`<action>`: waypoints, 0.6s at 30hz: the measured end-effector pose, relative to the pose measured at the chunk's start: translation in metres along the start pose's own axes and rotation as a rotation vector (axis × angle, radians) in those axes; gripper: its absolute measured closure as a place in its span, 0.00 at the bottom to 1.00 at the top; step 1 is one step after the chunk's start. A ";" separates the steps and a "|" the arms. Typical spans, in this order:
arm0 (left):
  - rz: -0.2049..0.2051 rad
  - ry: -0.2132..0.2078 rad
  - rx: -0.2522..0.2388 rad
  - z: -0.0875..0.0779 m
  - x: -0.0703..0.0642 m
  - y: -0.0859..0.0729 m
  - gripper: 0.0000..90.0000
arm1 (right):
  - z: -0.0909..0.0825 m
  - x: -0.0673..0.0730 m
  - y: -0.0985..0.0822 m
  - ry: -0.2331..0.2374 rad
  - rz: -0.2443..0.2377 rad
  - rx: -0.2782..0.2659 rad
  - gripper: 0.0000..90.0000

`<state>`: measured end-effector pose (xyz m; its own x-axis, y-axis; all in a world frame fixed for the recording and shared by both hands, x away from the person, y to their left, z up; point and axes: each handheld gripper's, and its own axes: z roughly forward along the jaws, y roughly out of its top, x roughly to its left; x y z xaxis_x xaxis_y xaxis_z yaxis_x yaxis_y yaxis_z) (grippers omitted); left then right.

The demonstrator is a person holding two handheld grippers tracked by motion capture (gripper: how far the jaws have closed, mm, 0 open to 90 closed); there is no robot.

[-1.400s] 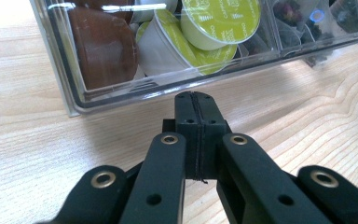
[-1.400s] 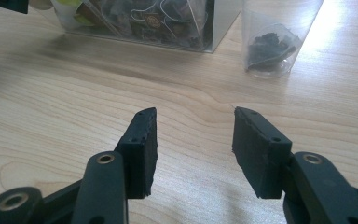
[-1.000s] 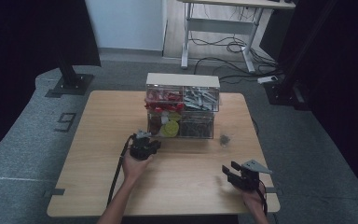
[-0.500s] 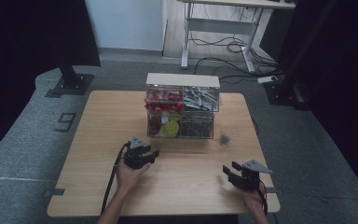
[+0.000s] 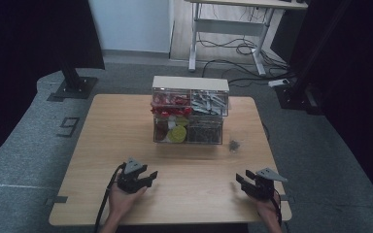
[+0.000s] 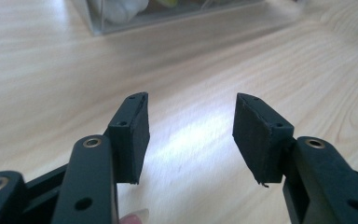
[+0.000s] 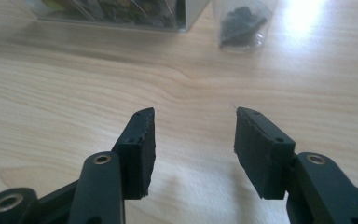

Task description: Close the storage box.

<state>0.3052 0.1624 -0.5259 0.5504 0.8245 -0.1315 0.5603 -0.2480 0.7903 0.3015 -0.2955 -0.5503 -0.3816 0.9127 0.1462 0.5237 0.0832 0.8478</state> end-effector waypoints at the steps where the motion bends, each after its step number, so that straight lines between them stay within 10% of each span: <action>1: 0.000 0.005 0.004 -0.002 0.000 -0.004 0.51 | -0.001 -0.001 -0.001 -0.002 0.004 0.001 0.54; 18: -0.014 0.041 0.032 -0.013 0.006 -0.031 0.51 | -0.013 -0.007 -0.009 -0.031 0.009 0.026 0.52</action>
<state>0.2828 0.1815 -0.5429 0.5165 0.8482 -0.1175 0.5877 -0.2514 0.7690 0.2897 -0.3084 -0.5519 -0.3531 0.9254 0.1377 0.5470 0.0848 0.8328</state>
